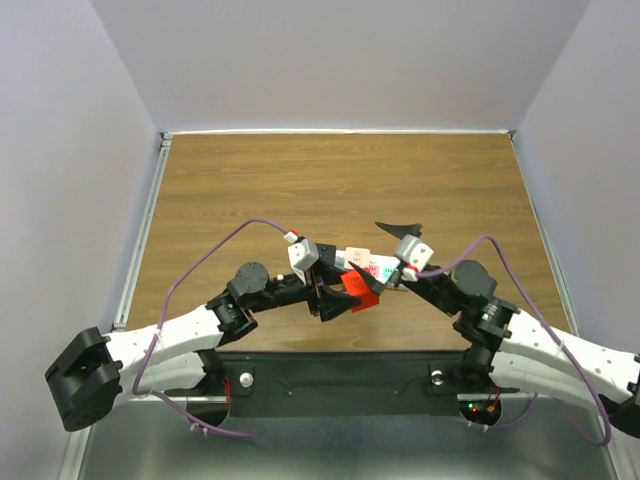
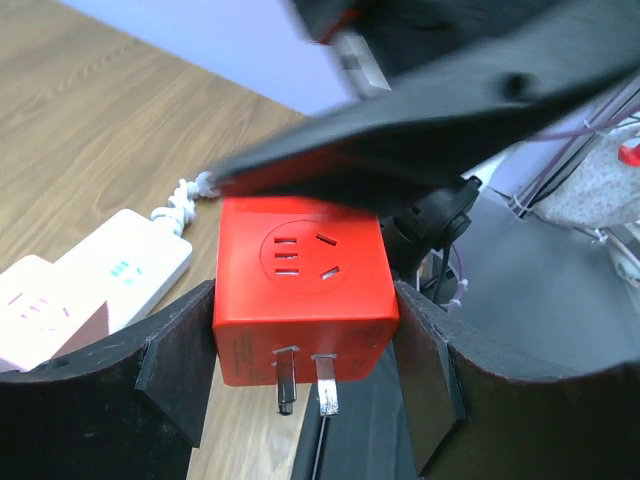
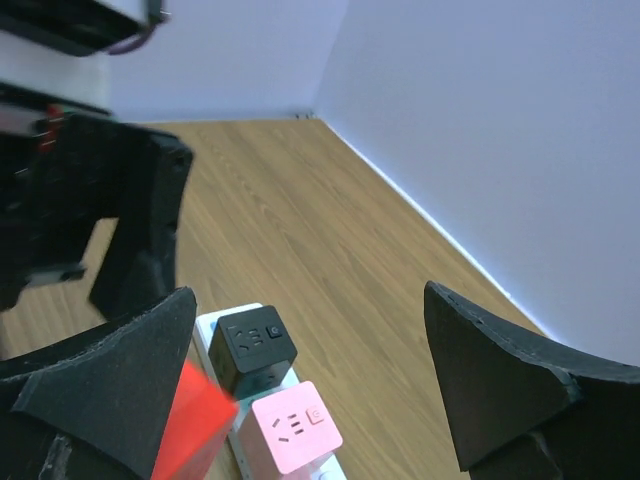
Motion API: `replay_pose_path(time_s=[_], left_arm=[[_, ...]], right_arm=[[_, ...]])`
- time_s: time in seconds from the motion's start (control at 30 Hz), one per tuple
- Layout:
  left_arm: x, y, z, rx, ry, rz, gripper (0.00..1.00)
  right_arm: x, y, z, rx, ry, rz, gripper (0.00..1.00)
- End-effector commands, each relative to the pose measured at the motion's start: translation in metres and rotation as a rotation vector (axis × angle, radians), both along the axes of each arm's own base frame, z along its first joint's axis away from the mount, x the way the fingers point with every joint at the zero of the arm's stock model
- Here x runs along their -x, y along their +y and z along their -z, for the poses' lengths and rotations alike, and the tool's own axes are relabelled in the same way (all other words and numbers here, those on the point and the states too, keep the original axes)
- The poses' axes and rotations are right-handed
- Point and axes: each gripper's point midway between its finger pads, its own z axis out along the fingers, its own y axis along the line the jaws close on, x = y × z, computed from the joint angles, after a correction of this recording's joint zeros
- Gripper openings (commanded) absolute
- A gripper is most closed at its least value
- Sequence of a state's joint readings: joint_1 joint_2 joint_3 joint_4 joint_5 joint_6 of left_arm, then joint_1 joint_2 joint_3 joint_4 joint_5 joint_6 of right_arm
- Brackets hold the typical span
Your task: Insert the plug
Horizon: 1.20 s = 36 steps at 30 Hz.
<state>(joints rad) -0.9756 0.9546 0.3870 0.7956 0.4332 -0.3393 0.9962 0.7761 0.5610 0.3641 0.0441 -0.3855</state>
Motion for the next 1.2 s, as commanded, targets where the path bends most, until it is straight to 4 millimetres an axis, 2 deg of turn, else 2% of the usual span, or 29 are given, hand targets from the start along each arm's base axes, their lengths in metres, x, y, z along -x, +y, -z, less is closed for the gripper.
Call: replay_pose_path(time_s=[0.0, 0.03, 0.07, 0.1, 0.13, 0.3, 0.43, 0.53, 0.73, 0.77, 0.97, 1.17], left_arm=[[0.011, 0.007, -0.039, 0.123, -0.057, 0.132, 0.00], [0.006, 0.010, -0.037, 0.119, -0.040, 0.136, 0.00], [0.014, 0.011, -0.036, 0.125, -0.053, 0.197, 0.00], [0.016, 0.013, -0.033, 0.118, -0.032, 0.216, 0.00], [0.017, 0.015, -0.041, 0.151, -0.057, 0.230, 0.00], [0.013, 0.018, -0.051, 0.172, 0.022, 0.287, 0.00], [0.005, 0.016, -0.053, 0.151, 0.082, 0.293, 0.00], [0.010, 0.021, -0.060, 0.180, 0.094, 0.310, 0.00], [0.007, 0.030, -0.071, 0.205, 0.124, 0.304, 0.00], [0.007, 0.032, -0.073, 0.211, 0.139, 0.310, 0.00], [0.023, 0.038, -0.075, 0.244, 0.176, 0.391, 0.00], [0.031, 0.041, -0.075, 0.270, 0.186, 0.435, 0.00]], right_arm=[[0.030, -0.021, -0.050, -0.158, -0.167, -0.070, 1.00], [0.033, -0.025, -0.053, -0.165, -0.179, -0.076, 1.00], [0.039, -0.031, -0.057, -0.177, -0.203, -0.080, 1.00], [0.040, -0.030, -0.053, -0.166, -0.198, -0.091, 1.00], [0.044, -0.032, -0.055, -0.163, -0.215, -0.104, 1.00], [0.053, -0.021, -0.017, -0.049, -0.240, -0.178, 1.00], [0.055, -0.013, 0.001, 0.005, -0.267, -0.214, 0.99], [0.062, -0.010, 0.010, 0.029, -0.287, -0.258, 0.99], [0.075, -0.013, 0.011, 0.057, -0.335, -0.309, 0.99], [0.080, -0.011, 0.016, 0.076, -0.334, -0.341, 0.99], [0.095, -0.004, 0.025, 0.119, -0.354, -0.443, 0.99], [0.088, 0.012, 0.032, 0.189, -0.346, -0.474, 0.99]])
